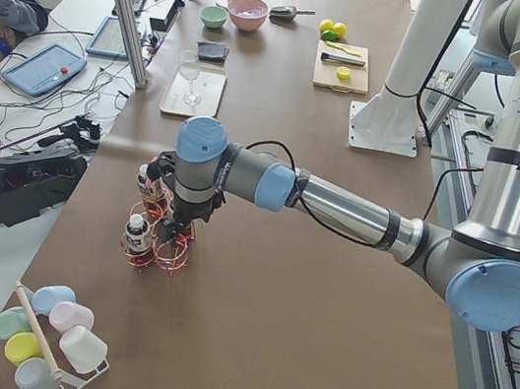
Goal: Take tea from basket to plate
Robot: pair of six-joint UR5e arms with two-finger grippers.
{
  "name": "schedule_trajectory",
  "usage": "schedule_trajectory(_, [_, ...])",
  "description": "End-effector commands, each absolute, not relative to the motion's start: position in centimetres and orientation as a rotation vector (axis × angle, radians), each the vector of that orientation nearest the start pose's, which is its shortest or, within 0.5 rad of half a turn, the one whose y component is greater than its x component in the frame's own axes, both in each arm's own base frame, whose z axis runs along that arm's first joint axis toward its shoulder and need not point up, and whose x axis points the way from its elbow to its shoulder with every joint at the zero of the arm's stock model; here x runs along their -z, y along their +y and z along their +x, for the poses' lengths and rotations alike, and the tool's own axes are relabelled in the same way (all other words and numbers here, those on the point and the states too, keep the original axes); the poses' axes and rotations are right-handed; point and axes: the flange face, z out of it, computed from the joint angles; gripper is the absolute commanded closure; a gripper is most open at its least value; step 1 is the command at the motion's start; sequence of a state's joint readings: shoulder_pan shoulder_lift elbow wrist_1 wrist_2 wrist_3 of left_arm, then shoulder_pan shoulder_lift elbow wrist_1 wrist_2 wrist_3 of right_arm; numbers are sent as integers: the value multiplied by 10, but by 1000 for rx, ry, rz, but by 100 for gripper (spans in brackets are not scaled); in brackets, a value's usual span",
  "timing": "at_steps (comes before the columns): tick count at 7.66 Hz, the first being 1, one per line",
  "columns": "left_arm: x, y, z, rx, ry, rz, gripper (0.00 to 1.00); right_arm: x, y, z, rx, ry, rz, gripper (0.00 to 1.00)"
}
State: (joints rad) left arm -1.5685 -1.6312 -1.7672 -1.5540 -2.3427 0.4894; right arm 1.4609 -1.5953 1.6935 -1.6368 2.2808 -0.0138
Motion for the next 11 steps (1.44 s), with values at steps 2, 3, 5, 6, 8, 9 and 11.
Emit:
schedule_trajectory(2, [-475, -567, -63, -927, 546, 621, 5, -621, -487, 14, 132, -711, -4, 0])
schedule_trajectory(3, [-464, -588, -63, -1056, 507, 676, 5, -621, -487, 14, 132, -711, -4, 0])
schedule_trajectory(5, [-459, -622, -62, -1134, 498, 698, 4, -621, -487, 14, 132, -711, -4, 0])
schedule_trajectory(6, [-462, -628, -59, -1135, 507, 689, 3, -621, -487, 14, 132, -710, -4, 0])
schedule_trajectory(8, [-463, -637, -38, -1159, 553, 685, 3, -621, -487, 14, 132, -710, -4, 0])
schedule_trajectory(9, [-470, -642, -20, -1171, 619, 684, 3, -621, -487, 14, 132, -710, -4, 0])
schedule_trajectory(11, [-461, -642, -5, -1179, 679, 707, 3, -621, -487, 14, 132, -711, -4, 0])
